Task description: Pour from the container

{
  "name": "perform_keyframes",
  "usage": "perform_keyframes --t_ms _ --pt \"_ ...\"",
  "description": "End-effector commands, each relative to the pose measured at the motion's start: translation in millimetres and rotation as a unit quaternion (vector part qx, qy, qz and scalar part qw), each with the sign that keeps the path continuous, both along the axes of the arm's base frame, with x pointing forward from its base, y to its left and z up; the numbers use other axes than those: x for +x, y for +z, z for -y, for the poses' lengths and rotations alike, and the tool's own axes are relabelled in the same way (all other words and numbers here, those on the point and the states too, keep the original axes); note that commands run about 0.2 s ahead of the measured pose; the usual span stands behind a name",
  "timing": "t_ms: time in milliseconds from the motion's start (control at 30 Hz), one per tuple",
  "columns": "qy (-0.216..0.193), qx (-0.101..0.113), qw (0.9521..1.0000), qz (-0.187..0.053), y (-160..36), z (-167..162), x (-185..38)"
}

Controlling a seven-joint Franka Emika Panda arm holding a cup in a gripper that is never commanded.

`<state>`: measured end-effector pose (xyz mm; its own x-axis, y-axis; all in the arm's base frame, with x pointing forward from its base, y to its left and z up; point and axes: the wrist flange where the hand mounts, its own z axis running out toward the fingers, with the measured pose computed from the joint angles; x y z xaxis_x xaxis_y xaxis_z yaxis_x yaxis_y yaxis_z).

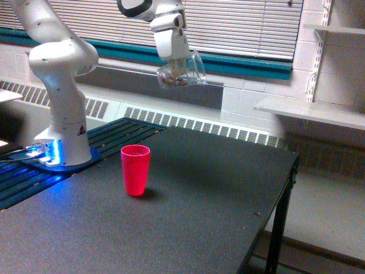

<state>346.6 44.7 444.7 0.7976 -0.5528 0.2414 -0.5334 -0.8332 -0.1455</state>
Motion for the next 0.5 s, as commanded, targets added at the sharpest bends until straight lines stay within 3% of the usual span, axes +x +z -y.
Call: perform_keyframes --t_ms 33,500 --pt "-0.028 0.007 0.9995 -0.014 -1.0 3 -8" --pt "-0.034 0.007 0.9985 -0.042 -7.6 25 -17"
